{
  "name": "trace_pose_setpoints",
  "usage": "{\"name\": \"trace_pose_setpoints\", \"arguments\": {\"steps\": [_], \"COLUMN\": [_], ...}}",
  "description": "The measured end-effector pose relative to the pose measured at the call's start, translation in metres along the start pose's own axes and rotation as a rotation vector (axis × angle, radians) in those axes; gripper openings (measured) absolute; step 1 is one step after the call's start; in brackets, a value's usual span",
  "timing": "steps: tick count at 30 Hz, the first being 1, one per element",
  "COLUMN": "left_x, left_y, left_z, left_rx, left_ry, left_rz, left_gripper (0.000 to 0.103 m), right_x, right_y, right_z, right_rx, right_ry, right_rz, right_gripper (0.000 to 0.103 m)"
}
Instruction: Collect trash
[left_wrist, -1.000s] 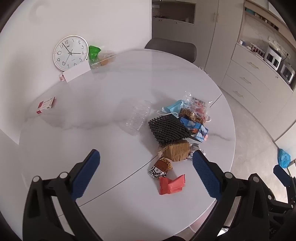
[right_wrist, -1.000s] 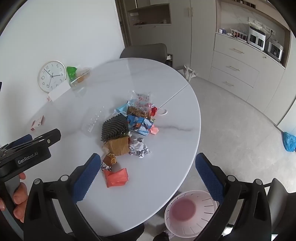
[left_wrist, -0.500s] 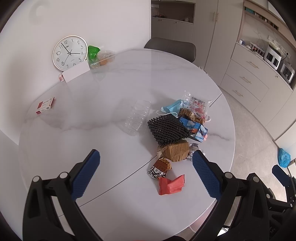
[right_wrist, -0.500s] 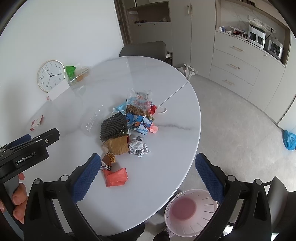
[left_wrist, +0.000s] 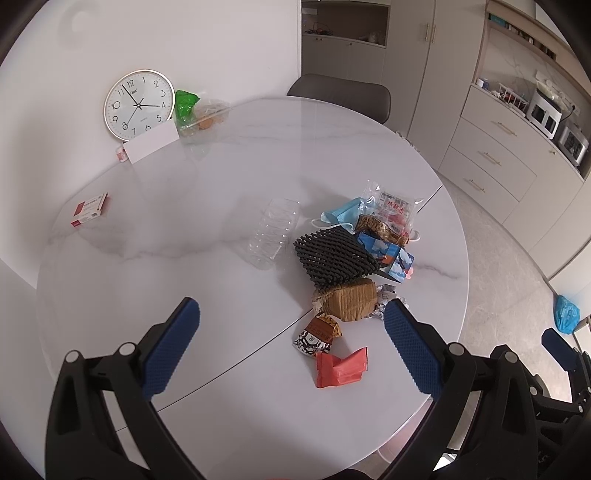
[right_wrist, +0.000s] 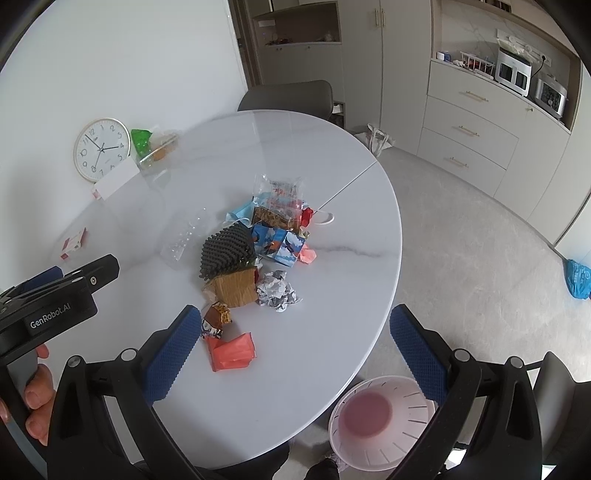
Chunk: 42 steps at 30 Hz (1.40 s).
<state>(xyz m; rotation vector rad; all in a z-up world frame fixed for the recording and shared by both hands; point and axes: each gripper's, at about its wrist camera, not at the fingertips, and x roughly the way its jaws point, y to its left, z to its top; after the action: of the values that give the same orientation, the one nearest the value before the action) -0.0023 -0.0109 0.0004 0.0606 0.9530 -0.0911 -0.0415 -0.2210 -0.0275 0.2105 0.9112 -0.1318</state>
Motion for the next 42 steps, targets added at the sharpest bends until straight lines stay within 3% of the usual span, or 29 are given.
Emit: {"name": "trace_pose_setpoints", "arguments": {"steps": [42], "left_x": [0.0017], "left_y": [0.0063], "left_z": [0.0002], "left_rx": [-0.014], "left_ry": [0.014], "left_rz": [0.001], "left_gripper": [0.096], "right_x": [0.0034], "right_y": [0.0035], "right_z": [0.0026], "right_rx": [-0.006], "right_ry": [0.017], "right_rz": [0.002], "right_gripper": [0.101]}}
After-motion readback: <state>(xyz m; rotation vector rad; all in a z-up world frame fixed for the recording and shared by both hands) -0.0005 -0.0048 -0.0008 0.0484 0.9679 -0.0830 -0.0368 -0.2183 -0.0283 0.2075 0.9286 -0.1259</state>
